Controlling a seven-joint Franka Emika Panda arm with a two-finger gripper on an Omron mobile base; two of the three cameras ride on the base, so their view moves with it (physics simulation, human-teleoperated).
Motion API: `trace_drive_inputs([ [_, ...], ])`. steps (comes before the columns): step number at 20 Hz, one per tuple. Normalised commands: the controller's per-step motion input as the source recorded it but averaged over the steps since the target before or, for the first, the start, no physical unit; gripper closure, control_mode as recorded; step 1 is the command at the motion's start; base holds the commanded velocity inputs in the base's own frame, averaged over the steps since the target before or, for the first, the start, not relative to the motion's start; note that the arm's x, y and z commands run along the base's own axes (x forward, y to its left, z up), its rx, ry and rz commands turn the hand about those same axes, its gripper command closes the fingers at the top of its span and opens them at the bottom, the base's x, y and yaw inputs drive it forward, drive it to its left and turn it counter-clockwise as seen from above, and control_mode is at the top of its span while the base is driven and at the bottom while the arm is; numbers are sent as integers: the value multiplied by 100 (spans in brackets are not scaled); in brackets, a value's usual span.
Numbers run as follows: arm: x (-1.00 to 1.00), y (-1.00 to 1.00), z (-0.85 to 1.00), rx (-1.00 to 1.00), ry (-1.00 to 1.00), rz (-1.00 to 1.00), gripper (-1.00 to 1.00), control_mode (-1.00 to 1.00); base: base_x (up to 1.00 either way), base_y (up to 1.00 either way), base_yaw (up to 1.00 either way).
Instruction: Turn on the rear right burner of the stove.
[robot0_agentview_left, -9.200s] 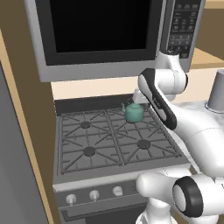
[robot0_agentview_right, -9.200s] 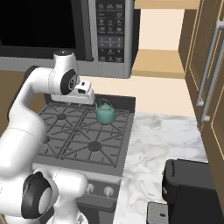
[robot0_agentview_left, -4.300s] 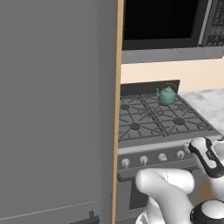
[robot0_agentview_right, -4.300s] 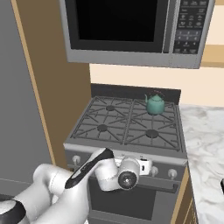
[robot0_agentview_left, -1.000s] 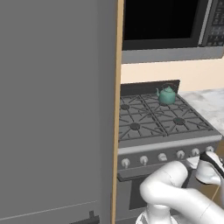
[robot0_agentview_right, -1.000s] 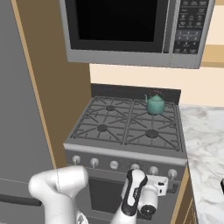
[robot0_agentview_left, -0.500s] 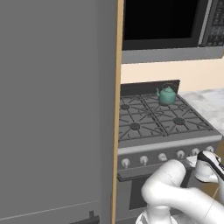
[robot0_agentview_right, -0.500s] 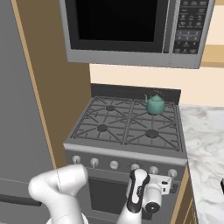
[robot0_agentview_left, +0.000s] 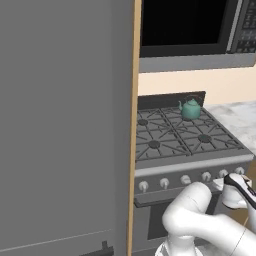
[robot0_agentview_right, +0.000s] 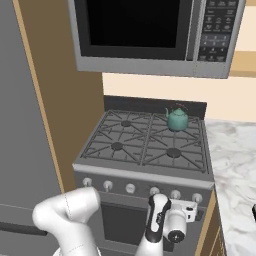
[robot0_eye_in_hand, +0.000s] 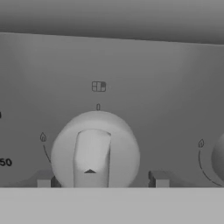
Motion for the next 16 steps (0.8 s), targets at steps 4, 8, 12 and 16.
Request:
trace_drive_inputs([
  [4, 0, 0, 0, 0, 0, 0, 100, -100, 0, 0, 0],
  [8, 0, 0, 0, 0, 0, 3, 100, -100, 0, 0, 0],
  [12, 0, 0, 0, -1, 0, 2, 100, -100, 0, 0, 0],
  [16, 0, 0, 0, -12, -1, 1, 100, -100, 0, 0, 0],
])
